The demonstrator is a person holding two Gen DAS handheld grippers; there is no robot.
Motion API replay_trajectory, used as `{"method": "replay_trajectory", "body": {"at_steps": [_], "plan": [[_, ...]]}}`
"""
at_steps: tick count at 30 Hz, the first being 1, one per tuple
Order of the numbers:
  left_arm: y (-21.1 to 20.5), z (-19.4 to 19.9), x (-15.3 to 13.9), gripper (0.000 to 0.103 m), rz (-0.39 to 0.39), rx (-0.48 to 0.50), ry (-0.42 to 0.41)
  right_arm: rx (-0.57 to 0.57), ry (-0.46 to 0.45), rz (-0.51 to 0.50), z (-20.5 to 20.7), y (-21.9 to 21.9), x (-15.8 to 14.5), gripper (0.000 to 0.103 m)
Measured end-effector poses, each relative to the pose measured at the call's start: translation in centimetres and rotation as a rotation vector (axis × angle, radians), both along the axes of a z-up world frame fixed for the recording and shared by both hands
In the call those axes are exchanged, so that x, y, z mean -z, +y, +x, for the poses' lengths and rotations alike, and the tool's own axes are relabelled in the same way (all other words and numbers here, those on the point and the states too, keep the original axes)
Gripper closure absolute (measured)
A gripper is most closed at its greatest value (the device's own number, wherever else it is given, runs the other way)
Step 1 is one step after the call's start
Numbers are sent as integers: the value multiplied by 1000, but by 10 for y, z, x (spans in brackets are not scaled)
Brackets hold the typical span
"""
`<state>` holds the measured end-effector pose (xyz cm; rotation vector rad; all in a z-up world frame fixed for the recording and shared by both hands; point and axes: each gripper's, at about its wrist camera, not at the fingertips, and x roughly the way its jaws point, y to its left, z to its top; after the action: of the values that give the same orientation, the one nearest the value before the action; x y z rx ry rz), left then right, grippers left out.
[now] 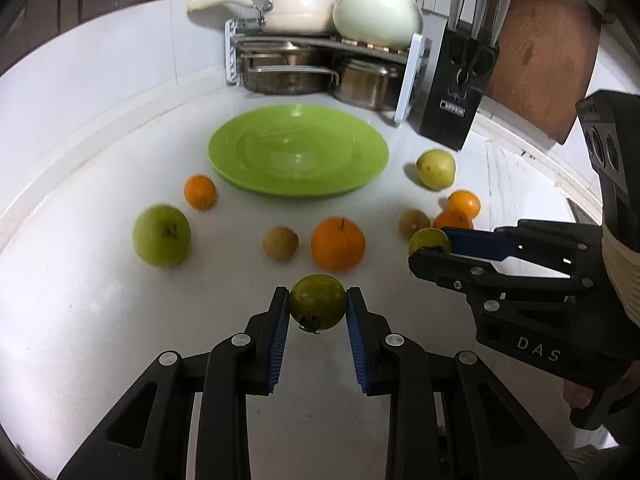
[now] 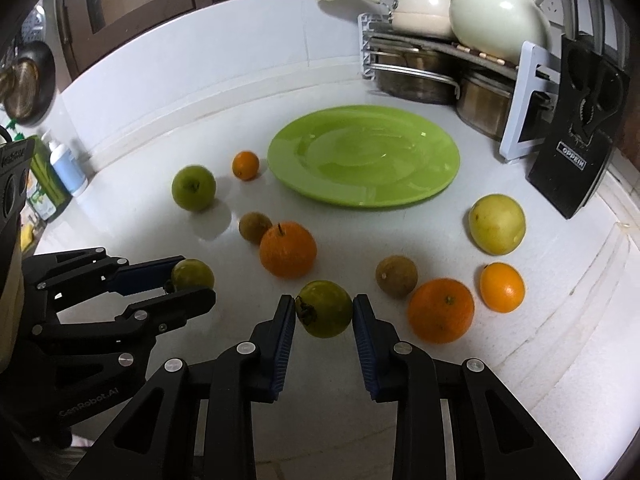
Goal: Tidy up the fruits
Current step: 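Carry both green fruits over the green plate and open both tools to drop them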
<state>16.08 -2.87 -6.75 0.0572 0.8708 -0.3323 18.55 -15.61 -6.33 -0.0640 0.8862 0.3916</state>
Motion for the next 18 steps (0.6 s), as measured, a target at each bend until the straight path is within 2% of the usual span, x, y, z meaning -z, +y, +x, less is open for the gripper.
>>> {"method": "replay_trajectory", "body": {"at_steps": [11, 18], "plan": [[-1, 31, -27, 74, 3, 9, -91, 76, -58, 13, 17, -7, -22, 72], [3, 64, -34, 74, -15, -1, -87, 91, -88, 33, 43, -4, -36, 72]]}}
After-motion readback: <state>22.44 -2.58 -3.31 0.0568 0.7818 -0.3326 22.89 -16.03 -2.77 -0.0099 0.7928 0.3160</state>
